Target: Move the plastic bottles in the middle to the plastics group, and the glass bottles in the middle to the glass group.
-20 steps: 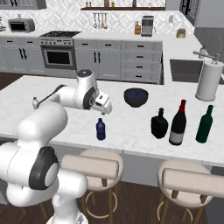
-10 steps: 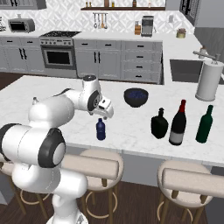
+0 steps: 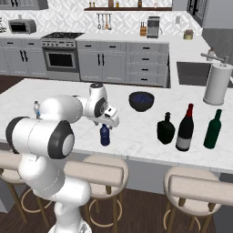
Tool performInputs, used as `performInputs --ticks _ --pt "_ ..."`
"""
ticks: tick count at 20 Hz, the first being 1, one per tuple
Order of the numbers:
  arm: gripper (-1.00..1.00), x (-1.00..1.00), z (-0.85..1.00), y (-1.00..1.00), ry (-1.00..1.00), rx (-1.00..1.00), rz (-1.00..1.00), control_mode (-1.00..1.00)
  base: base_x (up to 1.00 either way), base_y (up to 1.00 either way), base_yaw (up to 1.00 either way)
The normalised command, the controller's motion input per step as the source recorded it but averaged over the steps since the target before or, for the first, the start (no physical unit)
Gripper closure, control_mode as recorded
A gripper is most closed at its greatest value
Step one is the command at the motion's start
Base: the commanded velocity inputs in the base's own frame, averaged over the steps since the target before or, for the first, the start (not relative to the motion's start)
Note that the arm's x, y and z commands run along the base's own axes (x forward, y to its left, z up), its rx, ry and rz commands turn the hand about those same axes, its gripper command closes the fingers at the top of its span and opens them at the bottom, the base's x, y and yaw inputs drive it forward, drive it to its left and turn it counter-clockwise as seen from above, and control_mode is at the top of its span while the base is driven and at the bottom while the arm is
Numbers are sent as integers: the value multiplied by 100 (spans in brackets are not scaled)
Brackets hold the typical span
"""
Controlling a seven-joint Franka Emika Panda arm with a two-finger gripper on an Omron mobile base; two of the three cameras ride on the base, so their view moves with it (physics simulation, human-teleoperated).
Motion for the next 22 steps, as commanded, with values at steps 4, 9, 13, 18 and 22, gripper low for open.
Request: performInputs --ticks 4,9,13,18,22 --pt "-100 21 -9 1 10 0 0 -100 0 0 0" --pt "-100 3 -15 0 3 0 0 -100 0 0 0" --pt "-100 -1 -9 0 0 0 0 -100 0 0 0" --pt "-100 0 0 0 0 0 0 -100 0 0 0" --pt "-100 0 0 0 0 0 0 -100 0 0 0"
